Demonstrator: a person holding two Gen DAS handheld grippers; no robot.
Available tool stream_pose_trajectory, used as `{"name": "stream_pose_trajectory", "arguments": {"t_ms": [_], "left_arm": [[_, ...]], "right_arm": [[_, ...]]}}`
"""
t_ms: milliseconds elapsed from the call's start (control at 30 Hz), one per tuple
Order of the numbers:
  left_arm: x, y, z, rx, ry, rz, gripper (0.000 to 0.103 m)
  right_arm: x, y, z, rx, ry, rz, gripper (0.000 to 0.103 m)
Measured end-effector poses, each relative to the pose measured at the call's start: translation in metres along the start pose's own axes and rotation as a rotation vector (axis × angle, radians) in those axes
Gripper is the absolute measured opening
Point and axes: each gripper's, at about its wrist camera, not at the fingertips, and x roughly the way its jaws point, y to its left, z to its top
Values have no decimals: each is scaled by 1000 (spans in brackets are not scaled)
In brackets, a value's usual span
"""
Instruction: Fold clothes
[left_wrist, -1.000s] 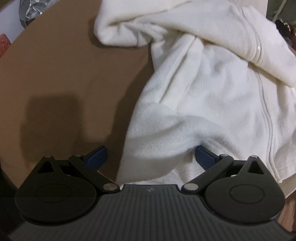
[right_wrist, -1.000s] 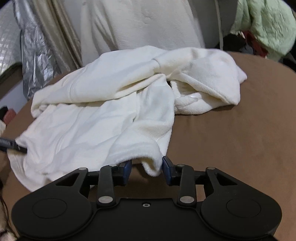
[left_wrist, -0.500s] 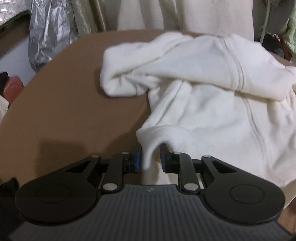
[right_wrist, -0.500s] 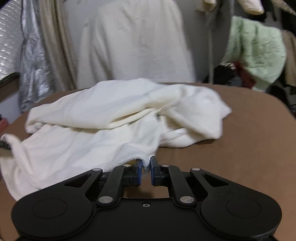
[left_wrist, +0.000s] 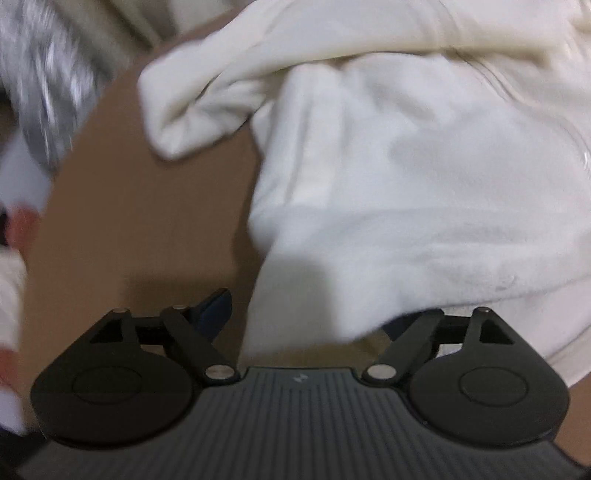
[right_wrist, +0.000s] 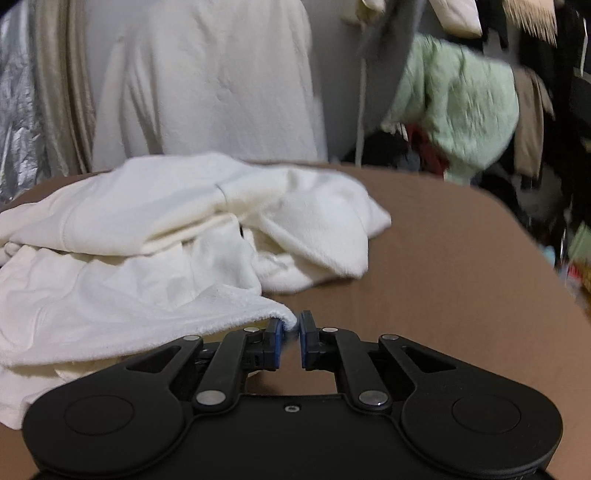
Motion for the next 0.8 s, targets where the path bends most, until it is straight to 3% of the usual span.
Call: {"name": "stream_pose_trajectory", "arguments": {"t_ms": [33, 100, 133, 167, 233, 367, 467, 600, 733, 767, 800], "left_arm": [[-3, -3, 1, 17, -27, 27, 81], [-12, -3, 3, 15, -93, 84, 54], [-19, 0, 3, 1, -137, 103, 32], [-27, 4, 4, -16, -184, 110, 22], [-45, 20, 3, -109, -277, 88, 14], [-63, 58, -3, -312, -383, 58, 12], [-56, 73, -7, -385, -374, 68, 12], [-50, 74, -9, -416, -369, 79, 12], [-48, 63, -6, -396, -383, 104, 11], [-47, 62, -5, -389, -388, 101, 4], [-48, 60, -4, -384, -396, 97, 4]], "right_arm": [[1, -1, -1, 10, 11, 7, 10], [3, -3, -3, 31, 33, 21, 11], [4, -4, -3, 42, 44, 28, 11], [6, -5, -4, 52, 55, 35, 11], [7, -7, -5, 74, 74, 49, 12], [9, -11, -6, 115, 98, 85, 18], [21, -10, -10, 112, 170, 125, 22], [46, -5, -22, 101, 300, 151, 37], [51, -3, -20, 116, 260, 167, 54], [51, -4, -20, 127, 239, 177, 56], [51, -4, -20, 136, 220, 189, 56]]}}
